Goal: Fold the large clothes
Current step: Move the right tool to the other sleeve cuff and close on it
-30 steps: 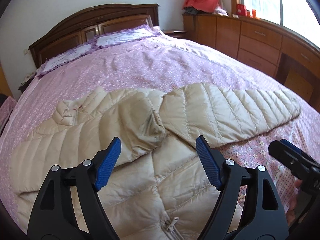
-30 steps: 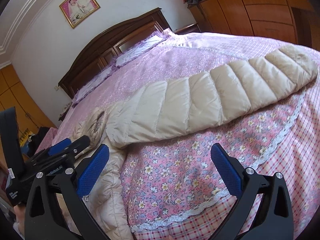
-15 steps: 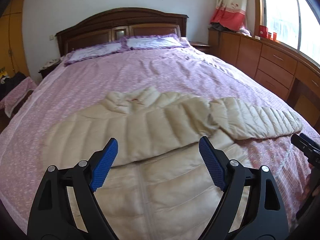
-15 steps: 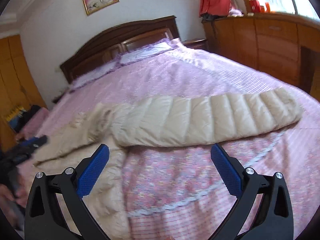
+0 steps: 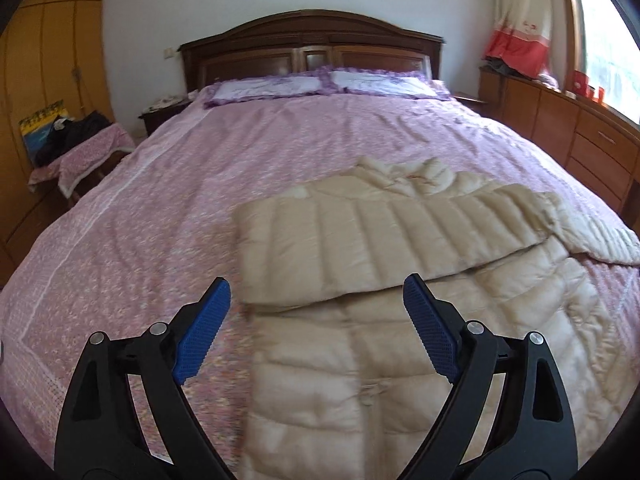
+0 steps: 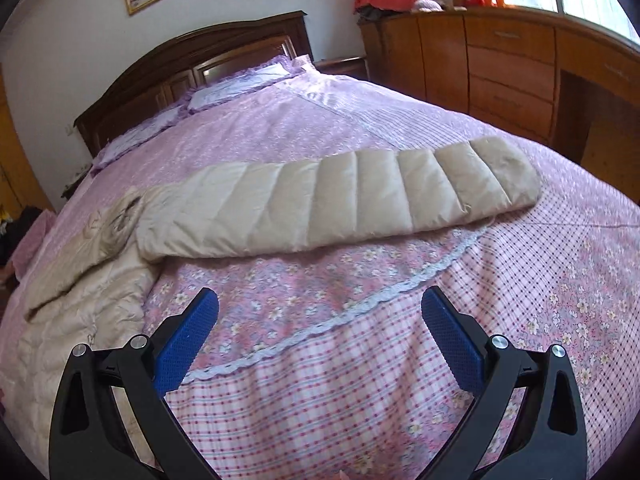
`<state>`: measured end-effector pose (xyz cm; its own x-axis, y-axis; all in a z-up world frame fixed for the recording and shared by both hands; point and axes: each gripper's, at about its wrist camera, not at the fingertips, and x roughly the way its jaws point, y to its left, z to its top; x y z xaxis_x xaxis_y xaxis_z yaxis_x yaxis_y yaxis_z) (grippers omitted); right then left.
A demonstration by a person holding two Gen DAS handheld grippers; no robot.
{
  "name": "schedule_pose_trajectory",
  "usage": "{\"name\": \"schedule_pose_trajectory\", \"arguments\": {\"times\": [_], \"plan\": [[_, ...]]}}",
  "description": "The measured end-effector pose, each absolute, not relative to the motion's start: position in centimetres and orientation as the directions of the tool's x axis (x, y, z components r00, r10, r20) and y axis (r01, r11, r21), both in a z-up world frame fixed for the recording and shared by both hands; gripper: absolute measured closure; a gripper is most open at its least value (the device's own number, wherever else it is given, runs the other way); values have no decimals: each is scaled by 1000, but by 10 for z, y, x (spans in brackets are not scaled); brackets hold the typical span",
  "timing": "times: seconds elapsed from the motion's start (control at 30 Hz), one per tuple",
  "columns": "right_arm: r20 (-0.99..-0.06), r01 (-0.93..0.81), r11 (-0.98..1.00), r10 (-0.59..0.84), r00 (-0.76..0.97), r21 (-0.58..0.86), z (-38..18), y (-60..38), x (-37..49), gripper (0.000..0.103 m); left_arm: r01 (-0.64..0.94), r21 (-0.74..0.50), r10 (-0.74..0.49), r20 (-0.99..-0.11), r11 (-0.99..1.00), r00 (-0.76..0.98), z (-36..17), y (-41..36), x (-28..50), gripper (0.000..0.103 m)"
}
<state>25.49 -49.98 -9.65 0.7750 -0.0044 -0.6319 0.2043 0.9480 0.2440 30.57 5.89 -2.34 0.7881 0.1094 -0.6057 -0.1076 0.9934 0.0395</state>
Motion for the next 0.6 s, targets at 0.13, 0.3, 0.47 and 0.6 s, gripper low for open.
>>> {"name": "schedule_pose_trajectory", "arguments": {"times": [0.13,0.3,0.47,0.6], "plan": [[-622,217,947,-25,782,236,-101,-513,263,5,-135,71,149,-643,988,752,-43,83,321,15],[-662,292,922,-54,748,254,-109,-540,276,5,-180,-28,118,-654,983,747,-43,111,325,15],[-701,414,885,-156,695,214,-113,-585,291,5,-204,-37,129,-663,978,738,-51,125,327,15],[-700,446,837,-110,706,318,-129,-626,301,14,-215,-64,115,-679,975,725,-58,130,330,15]]}}
